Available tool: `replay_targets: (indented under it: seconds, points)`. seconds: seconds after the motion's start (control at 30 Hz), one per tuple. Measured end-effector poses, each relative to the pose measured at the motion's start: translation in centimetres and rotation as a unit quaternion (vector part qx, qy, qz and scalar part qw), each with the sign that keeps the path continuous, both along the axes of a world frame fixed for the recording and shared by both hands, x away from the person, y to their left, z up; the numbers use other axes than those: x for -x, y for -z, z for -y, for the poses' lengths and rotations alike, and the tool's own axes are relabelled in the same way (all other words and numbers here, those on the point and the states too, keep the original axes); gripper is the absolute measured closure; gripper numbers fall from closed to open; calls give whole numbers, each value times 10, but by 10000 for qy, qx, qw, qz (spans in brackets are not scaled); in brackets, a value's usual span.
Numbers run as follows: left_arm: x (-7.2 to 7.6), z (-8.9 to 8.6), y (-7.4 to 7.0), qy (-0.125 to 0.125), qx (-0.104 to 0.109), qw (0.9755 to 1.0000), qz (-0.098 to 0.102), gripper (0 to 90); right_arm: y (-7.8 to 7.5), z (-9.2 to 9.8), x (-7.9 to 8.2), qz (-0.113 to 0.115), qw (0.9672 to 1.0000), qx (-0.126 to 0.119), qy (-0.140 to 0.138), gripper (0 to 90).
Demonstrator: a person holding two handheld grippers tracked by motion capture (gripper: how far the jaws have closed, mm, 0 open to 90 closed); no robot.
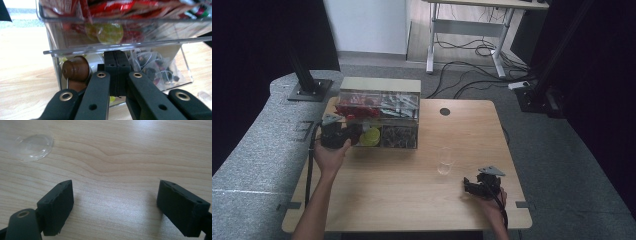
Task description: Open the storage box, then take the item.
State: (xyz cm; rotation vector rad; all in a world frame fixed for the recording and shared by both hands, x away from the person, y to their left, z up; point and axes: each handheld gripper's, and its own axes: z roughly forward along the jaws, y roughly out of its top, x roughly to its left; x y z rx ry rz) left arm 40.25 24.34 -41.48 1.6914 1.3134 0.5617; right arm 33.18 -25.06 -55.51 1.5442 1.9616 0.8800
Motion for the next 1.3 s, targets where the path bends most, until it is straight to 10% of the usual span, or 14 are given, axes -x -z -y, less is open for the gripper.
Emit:
replay_targets:
  seconds: [0.8,1.3]
  points:
    - [-4,6,0,57,-33,10000,-16,900,-2,3,4,95,9996,-128,212,256]
    - [-5,7,1,106,-51,9999,-4,900,-78,-21,37,1115,9900,-748,-439,318]
